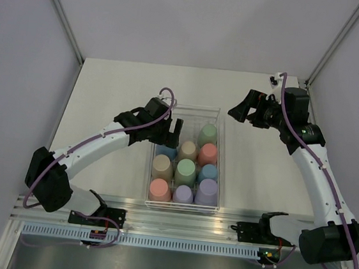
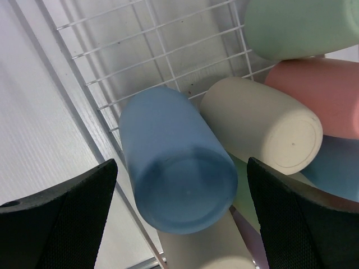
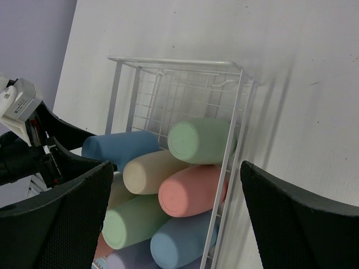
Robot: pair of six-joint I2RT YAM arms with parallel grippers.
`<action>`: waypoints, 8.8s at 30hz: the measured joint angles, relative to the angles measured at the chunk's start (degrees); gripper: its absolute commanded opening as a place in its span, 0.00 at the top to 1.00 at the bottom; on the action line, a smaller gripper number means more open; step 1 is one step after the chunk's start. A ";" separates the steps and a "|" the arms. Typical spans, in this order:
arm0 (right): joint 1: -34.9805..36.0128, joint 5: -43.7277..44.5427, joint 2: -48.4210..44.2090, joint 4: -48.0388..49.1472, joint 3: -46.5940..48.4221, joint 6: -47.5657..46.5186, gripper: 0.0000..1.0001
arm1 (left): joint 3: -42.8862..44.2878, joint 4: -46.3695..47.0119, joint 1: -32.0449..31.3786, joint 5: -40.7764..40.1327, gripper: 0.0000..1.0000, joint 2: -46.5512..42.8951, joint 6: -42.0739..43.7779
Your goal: Unload the cups from the dish rack
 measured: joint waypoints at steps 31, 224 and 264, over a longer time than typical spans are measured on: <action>0.00 -1.14 -1.07 3.58 -2.36 1.44 0.02 | 7.65 -2.86 -1.79 -9.33 0.98 -3.78 0.66; 10.58 6.58 7.15 -8.07 9.66 -4.24 0.02 | 1.99 -7.78 -10.78 -16.94 0.98 -10.69 -8.94; 16.79 -32.63 1.88 64.41 -22.45 36.52 0.26 | -36.98 68.85 13.14 30.08 0.98 -27.08 -45.51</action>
